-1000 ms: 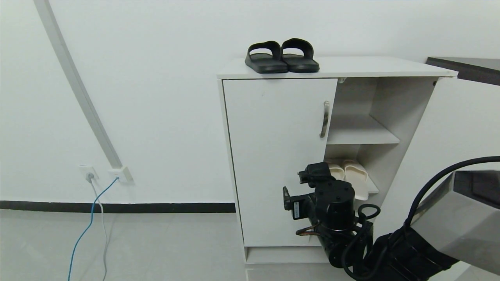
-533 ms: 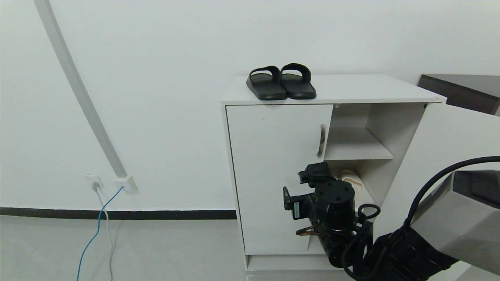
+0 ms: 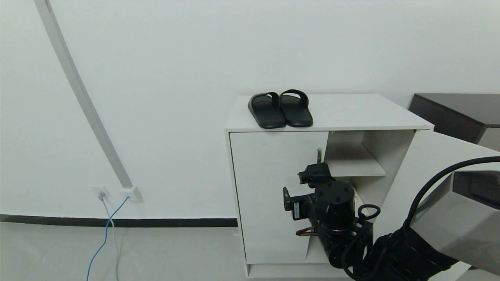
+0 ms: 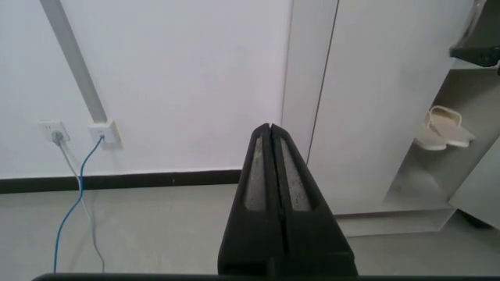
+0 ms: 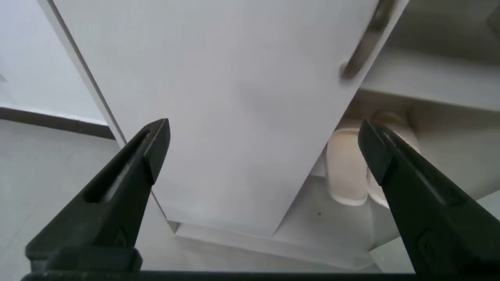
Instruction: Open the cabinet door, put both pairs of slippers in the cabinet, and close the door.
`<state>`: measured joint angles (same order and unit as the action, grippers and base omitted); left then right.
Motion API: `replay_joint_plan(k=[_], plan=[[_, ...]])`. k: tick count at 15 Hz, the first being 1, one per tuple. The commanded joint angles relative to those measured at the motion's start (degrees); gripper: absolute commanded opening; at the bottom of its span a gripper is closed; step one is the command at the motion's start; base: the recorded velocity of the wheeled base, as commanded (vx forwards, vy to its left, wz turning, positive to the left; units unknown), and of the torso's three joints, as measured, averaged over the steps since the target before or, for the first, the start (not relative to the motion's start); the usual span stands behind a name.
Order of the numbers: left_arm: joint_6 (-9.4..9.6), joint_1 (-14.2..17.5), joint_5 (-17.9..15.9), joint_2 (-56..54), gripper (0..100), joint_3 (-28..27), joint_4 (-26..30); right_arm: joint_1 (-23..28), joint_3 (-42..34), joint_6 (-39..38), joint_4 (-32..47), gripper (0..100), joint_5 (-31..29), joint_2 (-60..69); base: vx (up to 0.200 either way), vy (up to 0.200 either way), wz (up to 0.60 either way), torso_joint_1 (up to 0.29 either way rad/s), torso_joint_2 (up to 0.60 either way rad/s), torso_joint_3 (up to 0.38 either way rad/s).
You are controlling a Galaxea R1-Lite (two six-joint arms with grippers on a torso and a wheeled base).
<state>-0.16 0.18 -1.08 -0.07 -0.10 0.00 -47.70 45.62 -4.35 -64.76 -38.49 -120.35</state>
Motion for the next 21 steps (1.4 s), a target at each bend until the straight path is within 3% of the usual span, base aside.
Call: replay_joint_plan(k=[1,21], plan=[[-0.02,-0.01,0.03,0.07,0,0.01,0.0,-0.02,0.0,-0.04,-0.02,100,-0.01,-0.15,0.0,0.0,0.0,0.193,-0.51,-0.325],[0.16,-0.01,-0.06,0.07,0,0.01,0.0,0.07,-0.62,-0.13,-0.02,100,0.87,-0.24,0.0,0.0,0.0,0.217,-0.51,-0.294]])
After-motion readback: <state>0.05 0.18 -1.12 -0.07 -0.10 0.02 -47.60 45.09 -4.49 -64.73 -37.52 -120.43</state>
